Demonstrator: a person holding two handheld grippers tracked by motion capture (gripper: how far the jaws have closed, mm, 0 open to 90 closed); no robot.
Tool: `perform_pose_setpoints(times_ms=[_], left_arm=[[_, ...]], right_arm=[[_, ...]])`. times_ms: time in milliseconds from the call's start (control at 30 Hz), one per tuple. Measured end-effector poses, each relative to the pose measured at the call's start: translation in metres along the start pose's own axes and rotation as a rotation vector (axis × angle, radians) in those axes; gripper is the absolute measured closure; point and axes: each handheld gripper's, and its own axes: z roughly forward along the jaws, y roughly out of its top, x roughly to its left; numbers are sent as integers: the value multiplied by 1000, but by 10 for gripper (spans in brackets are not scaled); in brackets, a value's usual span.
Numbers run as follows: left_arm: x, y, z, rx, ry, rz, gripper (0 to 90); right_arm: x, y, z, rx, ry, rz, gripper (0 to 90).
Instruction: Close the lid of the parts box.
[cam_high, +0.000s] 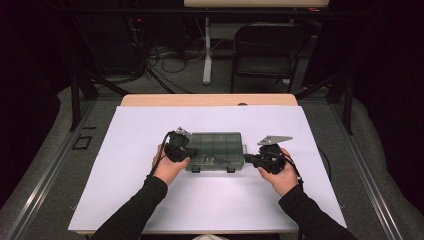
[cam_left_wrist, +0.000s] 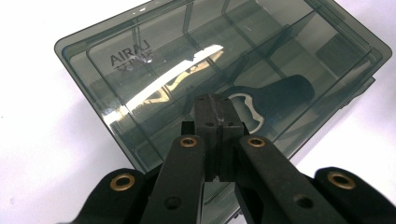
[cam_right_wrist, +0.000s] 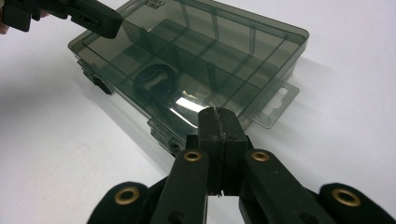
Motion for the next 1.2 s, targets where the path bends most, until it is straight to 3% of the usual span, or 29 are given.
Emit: perform_pose_setpoints(times_ms=[400,1200], left_arm=[[0,-2,0,-13,2,-5,900],[1,-5,-1,-24,-9,-6,900]], right_arm=[[3,2,15,32,0,-17,900],[4,-4,17,5,45,3,900]])
